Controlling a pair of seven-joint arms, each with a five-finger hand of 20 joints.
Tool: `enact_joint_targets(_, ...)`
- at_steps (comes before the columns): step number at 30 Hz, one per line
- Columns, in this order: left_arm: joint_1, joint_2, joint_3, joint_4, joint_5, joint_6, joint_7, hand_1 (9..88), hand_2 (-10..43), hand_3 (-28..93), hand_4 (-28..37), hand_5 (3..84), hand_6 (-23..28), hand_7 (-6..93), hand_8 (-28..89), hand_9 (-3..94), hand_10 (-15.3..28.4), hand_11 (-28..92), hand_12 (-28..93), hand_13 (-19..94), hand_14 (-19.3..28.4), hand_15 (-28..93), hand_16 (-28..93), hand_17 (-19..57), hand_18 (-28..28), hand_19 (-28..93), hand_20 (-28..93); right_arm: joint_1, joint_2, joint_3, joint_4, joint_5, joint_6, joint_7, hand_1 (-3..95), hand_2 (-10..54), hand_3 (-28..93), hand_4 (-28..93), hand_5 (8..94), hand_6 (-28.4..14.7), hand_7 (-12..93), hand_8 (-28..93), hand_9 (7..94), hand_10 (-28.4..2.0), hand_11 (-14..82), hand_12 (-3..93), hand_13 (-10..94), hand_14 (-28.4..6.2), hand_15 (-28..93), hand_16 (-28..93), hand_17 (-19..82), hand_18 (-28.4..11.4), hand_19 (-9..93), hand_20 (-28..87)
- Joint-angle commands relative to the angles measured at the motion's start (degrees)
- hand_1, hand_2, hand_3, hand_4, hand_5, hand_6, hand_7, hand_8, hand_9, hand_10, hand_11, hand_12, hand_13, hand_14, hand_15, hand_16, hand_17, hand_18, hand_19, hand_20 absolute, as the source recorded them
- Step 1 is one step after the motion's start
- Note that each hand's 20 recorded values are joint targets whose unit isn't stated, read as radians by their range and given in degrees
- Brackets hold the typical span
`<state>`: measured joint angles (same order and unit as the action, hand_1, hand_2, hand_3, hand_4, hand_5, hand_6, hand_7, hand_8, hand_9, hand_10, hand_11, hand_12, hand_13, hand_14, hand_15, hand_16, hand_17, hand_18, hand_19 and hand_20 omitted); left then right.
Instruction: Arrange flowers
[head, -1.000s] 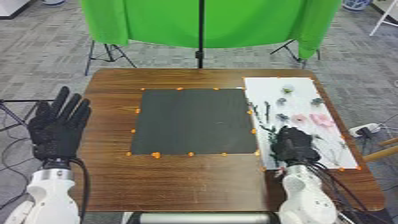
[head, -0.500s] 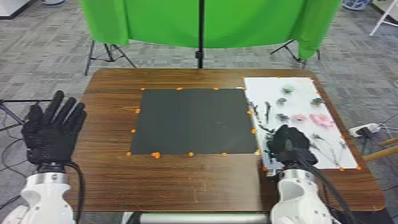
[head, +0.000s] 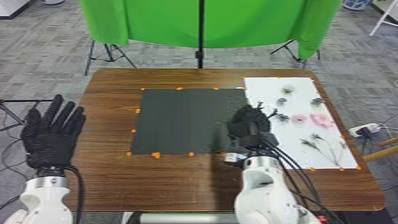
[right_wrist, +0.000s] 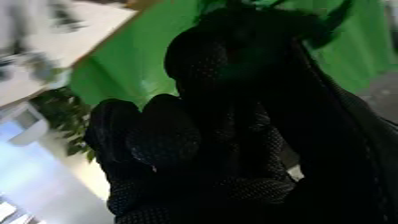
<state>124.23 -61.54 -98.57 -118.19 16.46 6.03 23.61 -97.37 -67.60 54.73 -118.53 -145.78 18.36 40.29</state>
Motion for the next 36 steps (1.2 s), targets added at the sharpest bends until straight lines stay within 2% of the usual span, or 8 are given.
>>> enact_joint_targets(1, 0.1, 0.4, 0.92, 0.36, -0.09, -0.32, 0.18, 20.0, 14.1, 71, -28.3, 33.1, 8.1, 5.4, -9, 25.8, 15.1, 7, 6, 17, 14.4, 13, -4, -8.1, 10.2, 20, 6, 7.2, -4.8, -4.1, 4.1, 1.7, -1.1, -3.4, 53.6, -9.5, 83, -25, 87.8, -3.0, 30, 14, 88.4, -12.7, 32.9, 50.9, 75, -15.1, 78, 34, 43, -28.4, 93, 59)
enact_joint_targets(11, -2.5, 2.13, 3.06, 1.03, 0.0, -0.11, -0.65, 19.8, 13.9, 72, -28.3, 33.1, 7.9, 5.7, -9, 25.9, 15.1, 8, 6, 17, 14.3, 13, -4, -8.0, 10.1, 20, 6, 14.1, -11.8, -12.2, 15.3, 3.6, -6.1, -3.6, 51.7, -9.5, 86, -25, 88.1, -2.9, 30, 15, 88.4, -12.7, 33.2, 50.5, 75, -15.3, 78, 33, 44, -28.4, 93, 59)
enact_joint_targets(15, -6.7, 3.7, 5.68, 2.71, 0.29, -0.31, -4.22, 19.8, 12.7, 74, -28.3, 33.0, 7.8, 5.7, -9, 25.9, 14.8, 8, 6, 17, 14.1, 13, -4, -7.9, 10.1, 20, 6, 12.5, -16.3, -12.5, 19.0, 3.4, -7.9, 0.2, 49.1, -9.5, 90, -25, 87.6, -2.3, 30, 18, 88.0, -12.6, 33.6, 50.9, 75, -15.2, 79, 33, 44, -28.4, 93, 60)
enact_joint_targets(19, -9.8, 4.64, 7.9, 4.06, 0.47, -0.64, -6.01, 20.2, 12.2, 75, -28.3, 32.8, 7.5, 5.5, -9, 25.9, 14.3, 7, 6, 17, 13.8, 13, -4, -7.6, 10.1, 20, 6, 12.9, -19.0, -13.5, 21.5, 5.9, -9.0, 2.7, 46.8, -9.5, 93, -22, 87.5, -2.1, 30, 20, 87.6, -12.9, 34.4, 51.1, 75, -15.2, 79, 34, 44, -28.4, 93, 62)
enact_joint_targets(25, -12.1, 5.76, 9.79, 4.82, -0.01, -1.03, -4.07, 20.5, 12.0, 75, -28.3, 32.5, 7.2, 5.0, -9, 25.9, 13.8, 7, 6, 18, 12.9, 11, -4, -7.1, 10.0, 19, 6, 19.6, -21.3, -17.3, 26.8, 7.9, -9.6, 3.3, 42.1, -9.5, 93, -6, 88.2, -2.9, 30, 23, 86.9, -14.9, 35.9, 50.5, 74, -15.7, 77, 39, 44, -28.4, 93, 64)
enact_joint_targets(28, -13.5, 5.91, 10.81, 5.23, 0.2, -0.8, -5.98, 20.4, 12.0, 75, -28.3, 32.3, 7.0, 4.7, -9, 26.0, 13.4, 6, 6, 19, 12.4, 10, -4, -6.4, 9.8, 18, 6, 19.9, -23.3, -16.6, 28.6, 8.8, -8.4, 4.9, 39.3, -9.5, 93, 4, 89.2, -4.1, 29, 25, 87.0, -15.8, 35.7, 50.6, 73, -16.1, 77, 41, 44, -28.4, 93, 65)
enact_joint_targets(32, -13.1, 5.85, 10.72, 5.03, 0.1, -0.83, -5.08, 20.6, 11.9, 74, -28.3, 32.3, 6.9, 4.6, -9, 26.0, 13.0, 6, 6, 19, 12.0, 9, -3, -6.1, 9.7, 18, 6, 20.0, -23.3, -16.8, 29.1, 8.3, -5.7, 4.2, 32.0, -9.5, 93, 14, 86.7, -5.5, 26, 27, 85.5, -17.1, 34.9, 52.2, 72, -17.1, 77, 40, 44, -28.4, 93, 66)
enact_joint_targets(36, -11.6, 5.47, 9.81, 4.47, -0.04, -0.9, -3.74, 20.7, 11.8, 74, -28.3, 32.2, 6.8, 4.7, -9, 26.0, 13.0, 6, 6, 19, 12.0, 9, -3, -6.1, 9.7, 18, 6, 19.8, -22.4, -16.6, 29.0, 8.2, -5.0, 3.4, 29.7, -9.5, 93, 12, 73.7, -7.6, 36, -7, 74.8, -20.4, 46.1, 42.3, 69, -18.7, 79, 36, 43, -28.4, 93, 67)
